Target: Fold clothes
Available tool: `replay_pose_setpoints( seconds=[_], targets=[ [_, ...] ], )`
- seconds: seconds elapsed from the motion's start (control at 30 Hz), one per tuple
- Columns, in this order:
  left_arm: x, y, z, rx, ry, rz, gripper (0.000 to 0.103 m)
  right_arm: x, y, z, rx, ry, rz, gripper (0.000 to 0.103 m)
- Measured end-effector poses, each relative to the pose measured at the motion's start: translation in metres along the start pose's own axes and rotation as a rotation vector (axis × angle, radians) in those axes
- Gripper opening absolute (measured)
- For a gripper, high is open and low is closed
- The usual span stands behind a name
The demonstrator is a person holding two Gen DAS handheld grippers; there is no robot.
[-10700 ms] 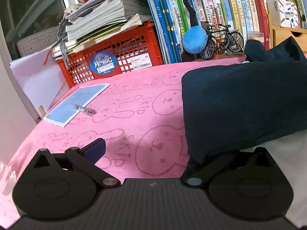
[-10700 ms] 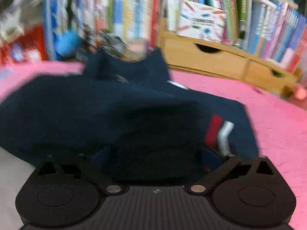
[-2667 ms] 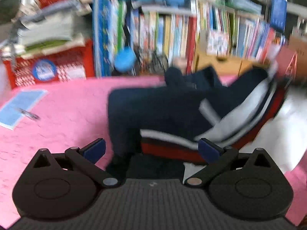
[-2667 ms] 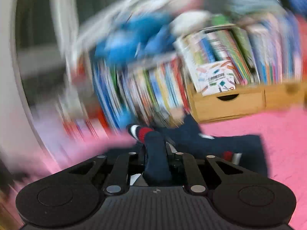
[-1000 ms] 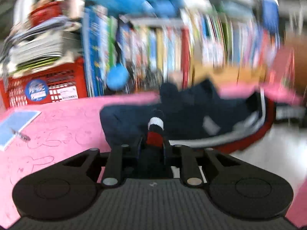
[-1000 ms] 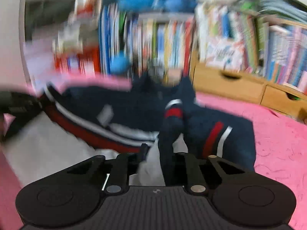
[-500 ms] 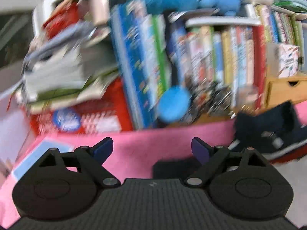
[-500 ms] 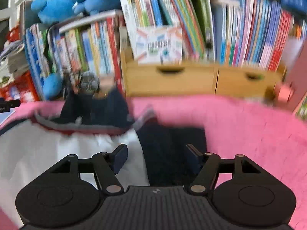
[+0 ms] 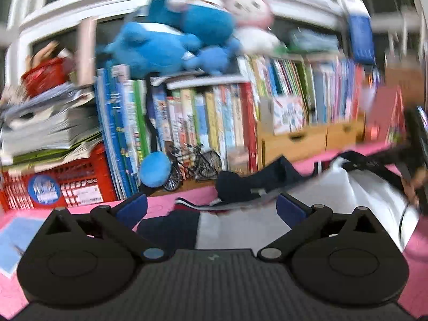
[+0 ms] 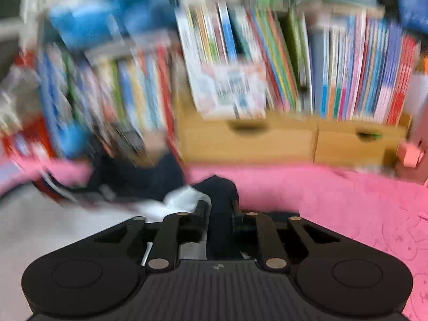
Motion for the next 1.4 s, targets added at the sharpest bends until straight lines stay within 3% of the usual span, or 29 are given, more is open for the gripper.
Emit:
replay_pose_setpoints(
  seconds=[0.07,0.1,0.13,0.17,0.3,0.4,0.43,0.47,0.5,0.63,0.67,0.73,0.8,0.83,0.87,0.97,1.03,1.13,1.2,1.27,1.4],
  targets=[
    [0.013,0.012,0.002,-0.044,-0.038,0.047,0.103,0.007,0.01,-0.003,-0.026,0.018,0.046,0.049],
    [0.016,0.021,-0.004,-0.053,-0.007,0.045,0.103,0.007,0.013,-0.013,-0.009,0.019,0.047,0.06],
    [0.019,0.031,-0.011,-0.062,0.025,0.042,0.103,0.002,0.017,-0.029,0.022,0.006,0.009,0.084],
    [0.021,0.04,-0.019,-0.074,0.051,0.04,0.103,-0.004,0.02,-0.046,0.053,-0.007,-0.028,0.095],
    [0.033,0.065,-0.027,-0.107,0.017,0.105,0.103,-0.03,0.034,-0.112,0.167,-0.072,-0.183,0.095],
    [0.034,0.076,-0.011,-0.151,-0.03,0.115,0.103,-0.099,0.06,-0.123,0.113,-0.27,-0.363,0.089],
    [0.032,0.077,-0.001,-0.171,-0.058,0.107,0.103,-0.118,0.071,-0.117,0.085,-0.313,-0.396,0.078],
    [0.028,0.078,0.007,-0.197,-0.092,0.101,0.103,-0.137,0.081,-0.112,0.057,-0.355,-0.428,0.061],
    [0.024,0.079,0.015,-0.223,-0.127,0.095,0.103,-0.149,0.09,-0.107,0.029,-0.383,-0.444,0.053],
    [0.002,0.081,0.024,-0.239,-0.237,0.098,0.103,-0.111,0.093,-0.079,-0.07,-0.287,-0.307,0.047],
    [-0.005,0.082,0.027,-0.246,-0.253,0.091,0.103,-0.081,0.093,-0.08,-0.076,-0.201,-0.293,0.04],
    [-0.019,0.082,0.032,-0.261,-0.286,0.076,0.103,-0.021,0.096,-0.085,-0.084,-0.043,-0.259,0.04],
    [-0.031,0.084,0.038,-0.28,-0.287,0.025,0.103,0.034,0.103,-0.101,-0.081,0.034,-0.172,0.033],
    [-0.037,0.084,0.041,-0.29,-0.288,0.0,0.103,0.059,0.104,-0.109,-0.081,0.079,-0.125,0.064],
    [-0.041,0.083,0.042,-0.283,-0.298,-0.011,0.103,0.08,0.105,-0.117,-0.082,0.112,-0.083,0.08],
    [-0.048,0.064,0.025,-0.174,-0.36,0.019,0.099,0.082,0.103,-0.133,-0.075,0.119,-0.039,0.077],
    [-0.046,0.049,0.004,-0.133,-0.315,-0.012,0.101,0.059,0.096,-0.145,-0.023,0.102,-0.085,0.076],
    [-0.029,0.029,-0.023,-0.08,-0.163,-0.077,0.103,0.017,0.072,-0.151,0.065,-0.035,-0.092,0.076],
    [-0.005,0.025,-0.03,-0.06,-0.113,-0.026,0.103,-0.018,0.059,-0.134,0.049,-0.106,-0.103,0.072],
    [0.02,0.031,-0.029,-0.049,-0.095,0.053,0.103,-0.051,0.05,-0.108,0.007,-0.169,-0.116,0.054],
    [0.052,0.064,-0.005,-0.139,-0.075,0.172,0.103,-0.103,0.031,-0.046,-0.023,-0.187,-0.183,0.051]
  ],
)
Point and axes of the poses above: each gripper's, at about its wrist camera, not at the fingertips, and z roughly the way its jaws point, x to its right, y to its underside, the point moved 8 cm from there along z, roughly the way its jaws point, and after that the axes turned 8 degrees about -y, right-handed, at the moved point
